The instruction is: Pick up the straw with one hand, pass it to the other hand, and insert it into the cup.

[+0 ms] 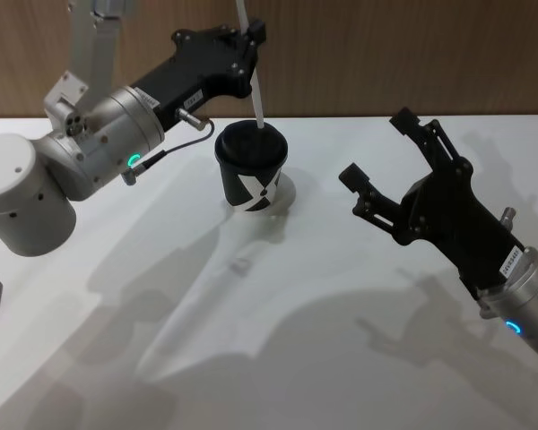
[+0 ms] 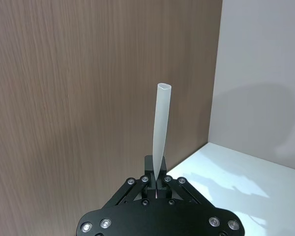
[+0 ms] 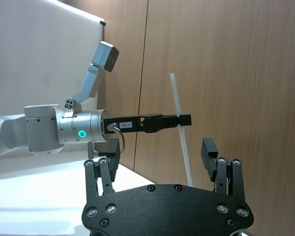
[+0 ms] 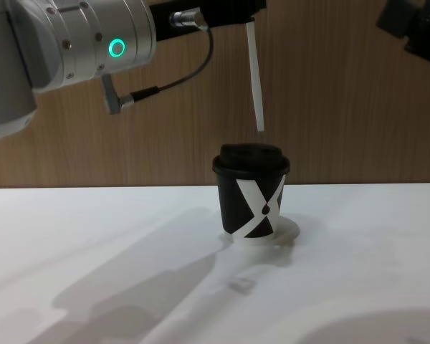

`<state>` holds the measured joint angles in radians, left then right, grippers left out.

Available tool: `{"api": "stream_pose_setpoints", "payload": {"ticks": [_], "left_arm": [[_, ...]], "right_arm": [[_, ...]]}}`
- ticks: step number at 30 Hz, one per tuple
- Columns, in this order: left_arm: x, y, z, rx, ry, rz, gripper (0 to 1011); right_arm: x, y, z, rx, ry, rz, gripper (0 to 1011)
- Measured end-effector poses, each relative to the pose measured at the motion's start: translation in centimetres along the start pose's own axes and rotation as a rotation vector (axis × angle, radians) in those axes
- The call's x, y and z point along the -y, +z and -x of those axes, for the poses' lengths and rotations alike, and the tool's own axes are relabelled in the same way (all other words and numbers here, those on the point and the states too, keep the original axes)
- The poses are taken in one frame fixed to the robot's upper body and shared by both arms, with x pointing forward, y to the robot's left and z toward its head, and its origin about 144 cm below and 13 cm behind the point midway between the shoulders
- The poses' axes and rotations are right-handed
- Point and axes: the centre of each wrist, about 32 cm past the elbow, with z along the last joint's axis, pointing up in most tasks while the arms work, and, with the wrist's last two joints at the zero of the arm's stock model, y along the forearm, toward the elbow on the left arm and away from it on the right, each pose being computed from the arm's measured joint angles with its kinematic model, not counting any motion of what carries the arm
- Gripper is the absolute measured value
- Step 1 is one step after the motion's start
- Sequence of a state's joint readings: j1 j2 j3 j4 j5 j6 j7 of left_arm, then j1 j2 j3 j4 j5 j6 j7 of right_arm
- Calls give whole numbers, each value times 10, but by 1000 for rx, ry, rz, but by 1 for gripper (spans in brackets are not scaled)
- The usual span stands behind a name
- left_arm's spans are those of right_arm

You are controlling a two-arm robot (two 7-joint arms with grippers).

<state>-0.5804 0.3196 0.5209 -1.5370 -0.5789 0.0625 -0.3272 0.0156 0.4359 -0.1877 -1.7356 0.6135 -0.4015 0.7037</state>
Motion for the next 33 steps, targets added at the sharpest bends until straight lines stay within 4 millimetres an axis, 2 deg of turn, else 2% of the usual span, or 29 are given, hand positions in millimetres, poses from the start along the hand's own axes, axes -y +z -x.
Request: {"api": "stream_pose_setpoints", "payload": {"ticks": [33], "left_arm": [[14, -16, -7, -23, -12, -52, 6]], "right_arm": [[0, 0, 0, 0, 0, 0, 1001]]}}
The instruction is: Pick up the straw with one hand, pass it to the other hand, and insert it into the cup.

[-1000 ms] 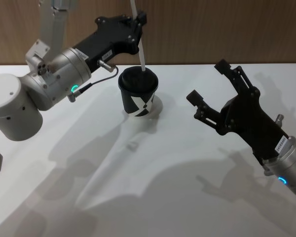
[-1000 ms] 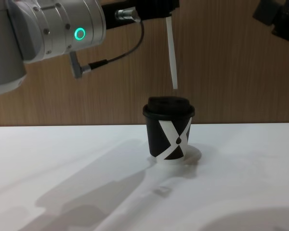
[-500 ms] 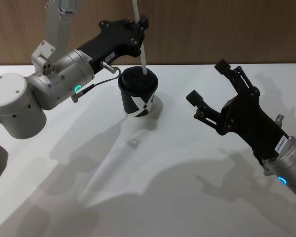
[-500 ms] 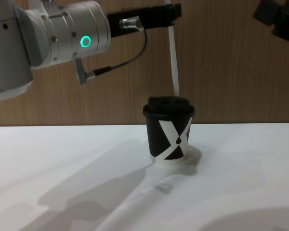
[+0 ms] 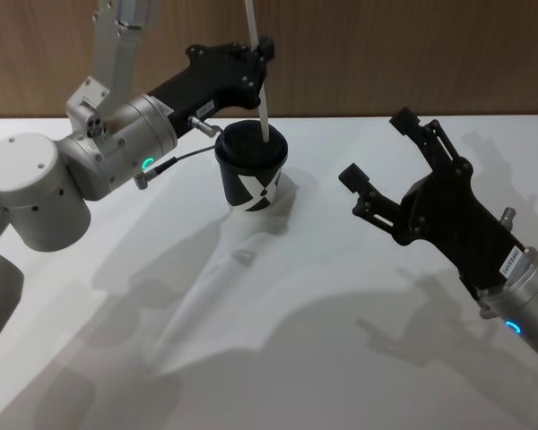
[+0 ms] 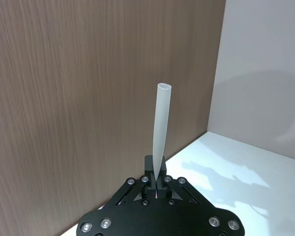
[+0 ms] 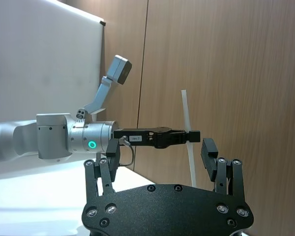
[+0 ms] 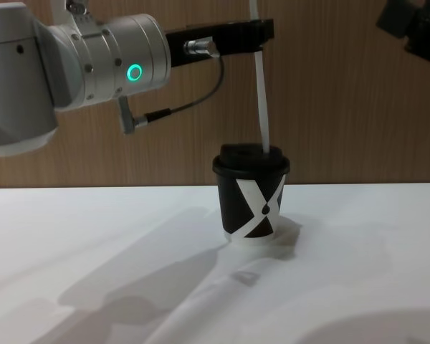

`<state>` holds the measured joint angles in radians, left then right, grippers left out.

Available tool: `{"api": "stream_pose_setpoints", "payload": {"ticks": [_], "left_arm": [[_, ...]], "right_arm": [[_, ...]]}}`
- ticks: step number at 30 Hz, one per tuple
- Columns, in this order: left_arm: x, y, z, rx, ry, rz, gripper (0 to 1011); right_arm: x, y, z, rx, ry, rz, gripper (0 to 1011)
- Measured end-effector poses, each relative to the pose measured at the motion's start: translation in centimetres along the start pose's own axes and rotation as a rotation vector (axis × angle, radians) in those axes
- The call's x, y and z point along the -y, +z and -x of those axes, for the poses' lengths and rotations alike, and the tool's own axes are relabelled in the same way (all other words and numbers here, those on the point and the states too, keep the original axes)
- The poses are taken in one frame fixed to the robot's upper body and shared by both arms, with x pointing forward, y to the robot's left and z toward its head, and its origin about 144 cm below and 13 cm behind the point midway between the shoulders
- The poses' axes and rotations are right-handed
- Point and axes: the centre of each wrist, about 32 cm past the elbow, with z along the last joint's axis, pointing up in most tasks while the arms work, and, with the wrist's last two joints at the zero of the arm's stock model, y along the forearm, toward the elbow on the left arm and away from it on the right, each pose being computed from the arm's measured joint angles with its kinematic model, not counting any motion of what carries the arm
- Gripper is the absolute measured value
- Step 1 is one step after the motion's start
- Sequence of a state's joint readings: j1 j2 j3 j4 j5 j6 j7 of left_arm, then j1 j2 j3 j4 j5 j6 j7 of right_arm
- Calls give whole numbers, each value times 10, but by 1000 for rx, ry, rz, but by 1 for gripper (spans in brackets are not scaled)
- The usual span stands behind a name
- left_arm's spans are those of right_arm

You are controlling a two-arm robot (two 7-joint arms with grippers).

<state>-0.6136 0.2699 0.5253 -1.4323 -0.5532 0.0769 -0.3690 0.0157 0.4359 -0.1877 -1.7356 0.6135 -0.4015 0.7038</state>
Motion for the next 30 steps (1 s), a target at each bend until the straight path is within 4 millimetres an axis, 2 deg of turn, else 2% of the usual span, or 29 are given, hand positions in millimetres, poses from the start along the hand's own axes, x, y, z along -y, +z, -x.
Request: {"api": "stream_pose_setpoints", "payload": {"ticks": [24, 30], "left_arm": [[6, -4, 1, 7, 2, -4, 7], [7, -4, 2, 9, 2, -4, 144]], "right_arm": [[0, 0, 0, 0, 0, 0, 1001], [0, 0, 0, 0, 0, 0, 1001]]}}
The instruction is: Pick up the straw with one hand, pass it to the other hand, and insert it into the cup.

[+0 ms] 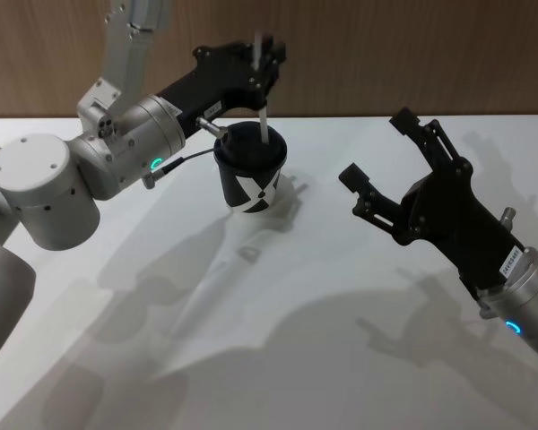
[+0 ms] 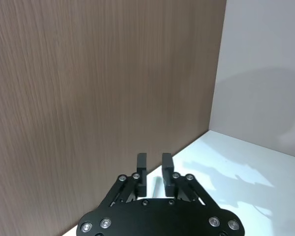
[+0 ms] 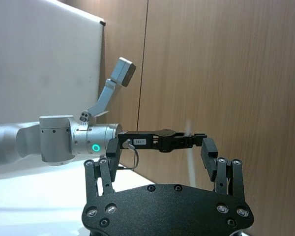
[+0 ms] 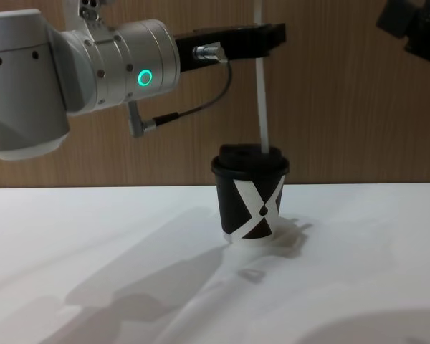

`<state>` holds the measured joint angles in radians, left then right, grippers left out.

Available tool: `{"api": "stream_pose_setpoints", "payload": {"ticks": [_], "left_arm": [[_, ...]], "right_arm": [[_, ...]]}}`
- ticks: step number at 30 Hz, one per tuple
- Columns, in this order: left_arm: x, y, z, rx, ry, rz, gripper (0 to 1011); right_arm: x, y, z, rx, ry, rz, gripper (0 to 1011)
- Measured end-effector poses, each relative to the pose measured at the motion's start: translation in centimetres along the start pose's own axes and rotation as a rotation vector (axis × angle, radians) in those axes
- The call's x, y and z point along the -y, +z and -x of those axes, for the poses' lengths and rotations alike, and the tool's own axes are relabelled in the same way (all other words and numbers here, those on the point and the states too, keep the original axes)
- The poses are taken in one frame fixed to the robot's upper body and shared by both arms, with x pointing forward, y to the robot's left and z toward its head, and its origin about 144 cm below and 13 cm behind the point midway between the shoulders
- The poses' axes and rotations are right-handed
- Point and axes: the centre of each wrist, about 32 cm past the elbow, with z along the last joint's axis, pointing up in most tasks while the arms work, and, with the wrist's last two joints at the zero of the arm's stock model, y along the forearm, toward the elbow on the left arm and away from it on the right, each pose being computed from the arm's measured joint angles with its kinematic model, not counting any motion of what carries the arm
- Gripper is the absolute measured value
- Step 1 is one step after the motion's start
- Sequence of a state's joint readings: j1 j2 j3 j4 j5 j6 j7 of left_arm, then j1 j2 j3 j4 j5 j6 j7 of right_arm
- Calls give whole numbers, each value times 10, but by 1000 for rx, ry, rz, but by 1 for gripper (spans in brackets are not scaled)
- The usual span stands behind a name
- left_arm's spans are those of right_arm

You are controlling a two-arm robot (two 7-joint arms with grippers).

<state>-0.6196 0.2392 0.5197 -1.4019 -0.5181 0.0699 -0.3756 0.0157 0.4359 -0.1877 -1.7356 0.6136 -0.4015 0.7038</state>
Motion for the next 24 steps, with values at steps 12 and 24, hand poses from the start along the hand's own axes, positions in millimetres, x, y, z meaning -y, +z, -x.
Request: {"api": "stream_pose_setpoints", "payload": {"ticks": [12, 24], "left_arm": [[1, 0, 0, 3, -1, 0, 526], [-9, -2, 1, -2, -28, 15, 872]], "right_arm": [[0, 0, 0, 0, 0, 0, 1001], [-5, 5, 5, -31, -27, 13, 1001]]}}
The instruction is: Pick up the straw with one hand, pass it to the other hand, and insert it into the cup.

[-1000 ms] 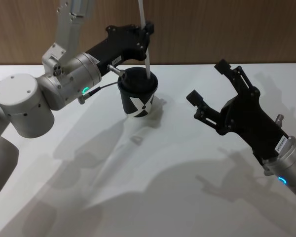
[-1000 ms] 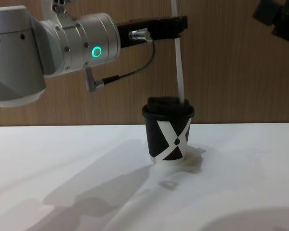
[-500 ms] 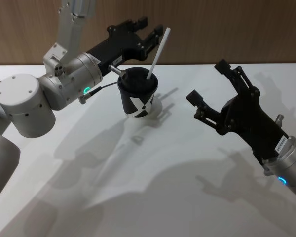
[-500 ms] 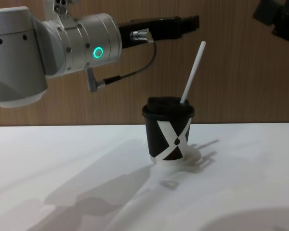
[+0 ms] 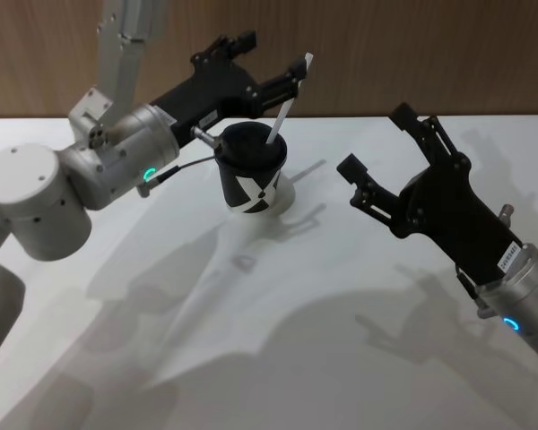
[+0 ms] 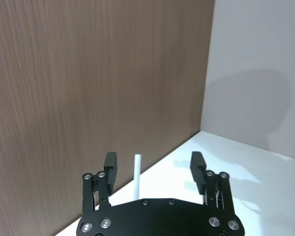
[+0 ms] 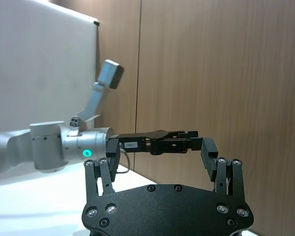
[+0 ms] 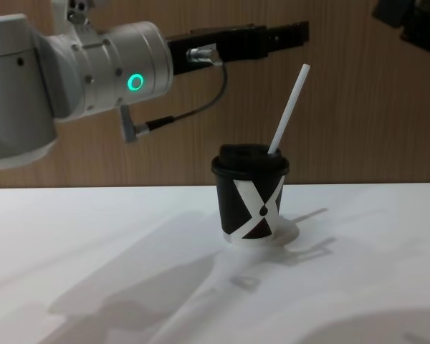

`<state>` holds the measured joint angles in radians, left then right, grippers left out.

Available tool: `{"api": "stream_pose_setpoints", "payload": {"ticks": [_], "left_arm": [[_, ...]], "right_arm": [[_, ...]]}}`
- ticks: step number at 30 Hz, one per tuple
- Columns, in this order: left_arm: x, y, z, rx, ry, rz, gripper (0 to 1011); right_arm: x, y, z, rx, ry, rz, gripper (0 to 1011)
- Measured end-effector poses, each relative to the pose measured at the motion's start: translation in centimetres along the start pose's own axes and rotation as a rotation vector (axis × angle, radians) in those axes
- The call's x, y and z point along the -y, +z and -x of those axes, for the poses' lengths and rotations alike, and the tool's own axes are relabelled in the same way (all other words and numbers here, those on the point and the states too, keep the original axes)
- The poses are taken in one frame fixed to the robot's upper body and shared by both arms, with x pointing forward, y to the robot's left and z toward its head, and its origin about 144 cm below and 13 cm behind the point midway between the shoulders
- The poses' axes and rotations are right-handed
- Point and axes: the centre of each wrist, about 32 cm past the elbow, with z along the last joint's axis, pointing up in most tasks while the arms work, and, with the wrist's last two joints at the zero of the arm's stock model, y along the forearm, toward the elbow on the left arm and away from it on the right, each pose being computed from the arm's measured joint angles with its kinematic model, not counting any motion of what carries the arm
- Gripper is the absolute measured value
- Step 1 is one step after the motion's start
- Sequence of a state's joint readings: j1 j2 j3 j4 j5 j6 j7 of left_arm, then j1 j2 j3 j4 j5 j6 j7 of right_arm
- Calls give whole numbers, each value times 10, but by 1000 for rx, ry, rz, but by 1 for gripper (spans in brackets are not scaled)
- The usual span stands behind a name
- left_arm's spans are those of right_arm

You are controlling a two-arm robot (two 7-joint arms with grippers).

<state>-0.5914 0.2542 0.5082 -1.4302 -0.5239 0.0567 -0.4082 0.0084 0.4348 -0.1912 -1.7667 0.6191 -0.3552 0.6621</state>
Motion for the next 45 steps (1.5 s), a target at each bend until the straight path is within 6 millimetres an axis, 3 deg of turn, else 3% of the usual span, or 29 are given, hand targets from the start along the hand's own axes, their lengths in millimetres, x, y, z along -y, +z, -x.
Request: {"api": "stream_pose_setpoints", "payload": {"ticks": [4, 11, 24, 45], "left_arm": [[-13, -2, 1, -9, -29, 13, 1002], [-43, -5, 1, -28, -82, 24, 1003], [-81, -5, 3, -51, -136, 21, 1003], [-99, -4, 6, -63, -166, 10, 1003]], "right_arm": [[-4, 4, 7, -32, -31, 16, 1001], [-11, 10, 19, -89, -96, 56, 1001], [-24, 16, 46, -153, -211, 118, 1001], [-31, 20, 59, -156, -252, 137, 1001]]}}
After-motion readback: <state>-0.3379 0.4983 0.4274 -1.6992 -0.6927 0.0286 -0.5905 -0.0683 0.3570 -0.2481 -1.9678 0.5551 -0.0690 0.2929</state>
